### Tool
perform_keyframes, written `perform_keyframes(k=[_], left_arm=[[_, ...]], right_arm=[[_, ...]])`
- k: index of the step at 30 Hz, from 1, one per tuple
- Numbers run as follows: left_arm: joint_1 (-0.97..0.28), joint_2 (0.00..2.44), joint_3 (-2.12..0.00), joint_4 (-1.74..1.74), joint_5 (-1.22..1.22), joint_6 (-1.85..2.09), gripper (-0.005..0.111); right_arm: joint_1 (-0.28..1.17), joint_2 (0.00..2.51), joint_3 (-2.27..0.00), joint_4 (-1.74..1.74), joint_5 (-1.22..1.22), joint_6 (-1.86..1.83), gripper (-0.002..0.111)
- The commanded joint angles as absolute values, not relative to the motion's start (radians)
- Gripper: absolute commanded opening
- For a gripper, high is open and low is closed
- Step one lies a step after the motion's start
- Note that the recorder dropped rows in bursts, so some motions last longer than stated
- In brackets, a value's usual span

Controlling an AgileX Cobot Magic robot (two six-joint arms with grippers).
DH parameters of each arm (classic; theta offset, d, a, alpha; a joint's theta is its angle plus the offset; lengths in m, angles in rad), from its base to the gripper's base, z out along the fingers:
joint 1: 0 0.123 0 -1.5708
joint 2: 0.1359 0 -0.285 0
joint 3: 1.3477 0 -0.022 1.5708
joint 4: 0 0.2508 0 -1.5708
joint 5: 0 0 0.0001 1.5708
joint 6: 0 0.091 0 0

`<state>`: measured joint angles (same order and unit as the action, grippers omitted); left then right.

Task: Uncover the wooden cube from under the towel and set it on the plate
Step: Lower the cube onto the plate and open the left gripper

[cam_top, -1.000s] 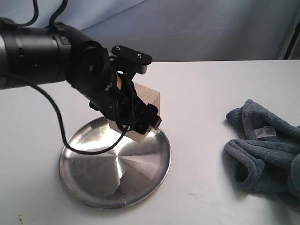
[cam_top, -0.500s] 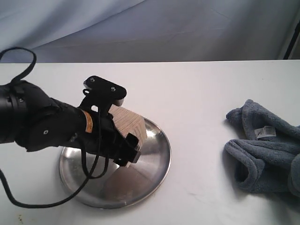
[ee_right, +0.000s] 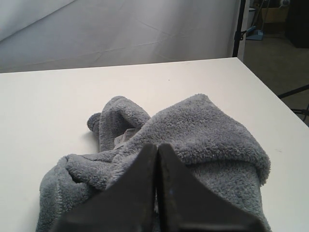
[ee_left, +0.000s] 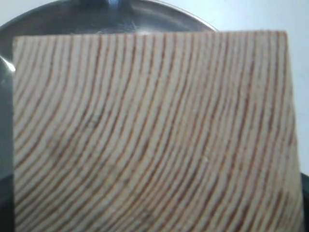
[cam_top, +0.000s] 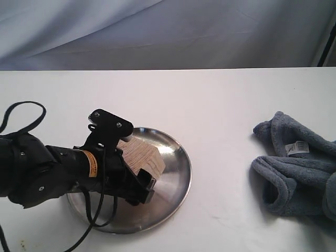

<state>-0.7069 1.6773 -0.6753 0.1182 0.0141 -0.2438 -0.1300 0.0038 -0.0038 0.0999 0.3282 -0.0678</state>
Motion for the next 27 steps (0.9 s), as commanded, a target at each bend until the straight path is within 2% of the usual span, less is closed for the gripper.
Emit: perform_keyframes(k=[1,15,23,25,27], left_arm=[[-0.687,1.746,-0.674,0.114,-0.080,-0.260,0.000],[-0.682,1.782,-0.674,0.115,-0.127,-0.195,0.001],[-0.619,1.782,-0.693,0.115,-0.080,-0.180,0.001],[-0.614,1.782,-0.710,0.115,-0.027,-0.180,0.004],[-0.614,1.782,-0.722,0.115,0.000,-0.180,0.012]], right_arm=[[-0.129,0.000,0.000,0.104,0.326,-0.073,0.000],[-0.129,0.000,0.000,0.104,0.326,-0.073,0.000],[-0.129,0.000,0.000,0.104,0.326,-0.073,0.000],[-0.129,0.000,0.000,0.104,0.326,-0.073,0.000],[-0.129,0.000,0.000,0.104,0.326,-0.073,0.000]])
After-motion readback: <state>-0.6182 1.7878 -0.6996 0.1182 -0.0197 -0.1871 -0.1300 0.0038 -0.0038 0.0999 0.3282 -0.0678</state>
